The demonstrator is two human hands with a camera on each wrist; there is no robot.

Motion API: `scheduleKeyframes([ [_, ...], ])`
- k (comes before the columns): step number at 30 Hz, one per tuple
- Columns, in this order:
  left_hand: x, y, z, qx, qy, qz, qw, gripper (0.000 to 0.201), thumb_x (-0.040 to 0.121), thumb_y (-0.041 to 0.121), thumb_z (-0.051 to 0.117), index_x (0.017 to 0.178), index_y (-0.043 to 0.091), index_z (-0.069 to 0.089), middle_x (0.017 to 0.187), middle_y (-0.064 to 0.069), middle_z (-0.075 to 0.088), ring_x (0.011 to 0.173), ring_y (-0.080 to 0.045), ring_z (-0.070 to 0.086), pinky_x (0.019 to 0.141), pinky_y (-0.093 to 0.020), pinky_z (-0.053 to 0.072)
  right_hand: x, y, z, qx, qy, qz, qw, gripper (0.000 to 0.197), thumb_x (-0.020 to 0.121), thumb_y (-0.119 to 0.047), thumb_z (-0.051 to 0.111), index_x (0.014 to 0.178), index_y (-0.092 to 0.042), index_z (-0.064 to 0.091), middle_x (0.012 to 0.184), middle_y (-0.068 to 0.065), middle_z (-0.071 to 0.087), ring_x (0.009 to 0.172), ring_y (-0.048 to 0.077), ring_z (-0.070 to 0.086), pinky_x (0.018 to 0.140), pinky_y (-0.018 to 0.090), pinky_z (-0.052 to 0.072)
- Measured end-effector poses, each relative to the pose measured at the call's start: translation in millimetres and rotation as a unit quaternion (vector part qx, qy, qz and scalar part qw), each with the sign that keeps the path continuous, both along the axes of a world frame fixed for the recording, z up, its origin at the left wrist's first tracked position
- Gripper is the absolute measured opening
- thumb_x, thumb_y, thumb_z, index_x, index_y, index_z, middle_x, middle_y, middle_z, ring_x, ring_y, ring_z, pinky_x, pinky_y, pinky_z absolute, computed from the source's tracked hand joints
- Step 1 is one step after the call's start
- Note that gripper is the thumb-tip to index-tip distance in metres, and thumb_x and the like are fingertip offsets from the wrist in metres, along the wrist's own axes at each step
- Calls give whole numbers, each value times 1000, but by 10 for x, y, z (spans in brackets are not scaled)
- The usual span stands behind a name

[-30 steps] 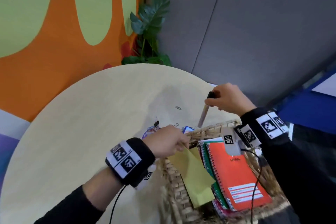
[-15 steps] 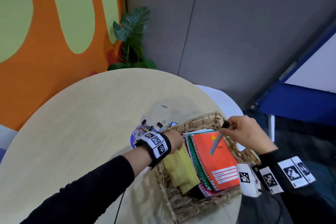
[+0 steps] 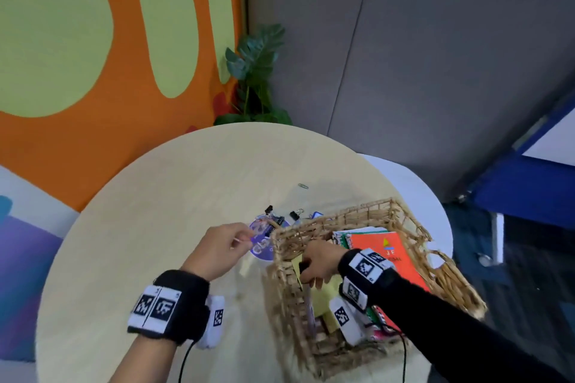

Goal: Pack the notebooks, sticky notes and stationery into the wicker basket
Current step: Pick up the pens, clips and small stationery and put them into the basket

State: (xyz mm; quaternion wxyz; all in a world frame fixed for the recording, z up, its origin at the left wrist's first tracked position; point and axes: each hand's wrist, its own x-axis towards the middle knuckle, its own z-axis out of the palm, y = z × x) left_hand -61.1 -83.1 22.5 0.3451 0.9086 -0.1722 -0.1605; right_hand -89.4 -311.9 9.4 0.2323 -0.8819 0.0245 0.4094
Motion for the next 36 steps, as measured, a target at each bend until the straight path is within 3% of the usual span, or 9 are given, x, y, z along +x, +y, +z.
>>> scheduleKeyframes([
  [2, -122, 214, -180, 0, 20, 36, 999, 23, 87, 13, 63, 84, 35, 60, 86, 5, 67, 73, 3, 63, 69, -5, 42, 80, 148, -164, -34, 17, 32, 999, 19, 83, -20, 68, 78, -2, 67, 49, -5, 68, 37, 1, 57, 50, 21, 51],
  [5, -285, 423, -416, 11, 45, 67, 997, 37, 85, 10, 64, 76, 43, 51, 78, 16, 61, 72, 23, 56, 67, 1, 40, 131, 286, -356, -71, 24, 38, 996, 18, 83, -18, 69, 85, -1, 67, 93, 13, 76, 59, 16, 67, 77, 37, 58],
  [8, -326, 488, -586, 28, 59, 81, 995, 34, 85, 12, 63, 77, 43, 52, 78, 14, 62, 71, 24, 55, 66, 0, 40, 129, 307, -434, -85, 23, 38, 995, 24, 83, -20, 70, 93, 2, 68, 104, 21, 72, 42, 10, 53, 75, 36, 57],
  [12, -109, 341, -709, 77, 36, 70, 994, 13, 86, 17, 60, 92, 28, 61, 85, 7, 62, 68, 6, 61, 74, -13, 44, 167, 135, -260, -68, 1, 53, 996, 40, 82, -34, 69, 95, 3, 73, 87, 14, 76, 47, 13, 56, 71, 33, 59],
  [14, 100, 184, -740, 108, 17, 57, 992, 18, 87, 19, 58, 103, 19, 65, 92, 5, 64, 89, -12, 65, 82, -23, 45, 279, 9, -33, -52, -28, 43, 997, 42, 82, -41, 67, 89, 0, 73, 74, 8, 72, 50, 14, 58, 60, 28, 56],
  [20, 694, -352, -749, 135, -11, 41, 990, 21, 92, 21, 52, 108, 11, 60, 110, -7, 62, 102, -24, 59, 83, -28, 43, 1106, -58, 524, -46, -179, 48, 982, 21, 91, -23, 59, 93, -4, 67, 82, 11, 71, 60, 15, 59, 50, 20, 45],
  [26, 861, -735, -873, 114, 65, 78, 988, 34, 90, 22, 57, 122, 13, 54, 112, -10, 61, 104, -27, 60, 79, -30, 43, 1953, 283, 87, -91, -78, 120, 986, 25, 90, -17, 62, 107, 1, 61, 102, 17, 71, 74, 24, 66, 54, 23, 48],
  [31, 901, -838, -1004, 137, 77, 81, 984, 59, 85, 20, 62, 138, 12, 37, 112, -13, 64, 101, -33, 63, 79, -35, 48, 2393, 425, -910, -209, 4, 224, 952, 36, 68, -35, 82, 58, -5, 65, 56, 8, 72, 42, 15, 63, 53, 26, 58],
  [36, 928, -851, -1065, 143, 87, 88, 982, 30, 84, 16, 58, 112, 7, 60, 107, -15, 68, 97, -34, 66, 76, -33, 50, 2728, 323, -1417, -209, 7, 280, 937, 24, 60, -25, 83, 53, -8, 67, 42, -2, 66, 35, 10, 60, 52, 28, 60],
])
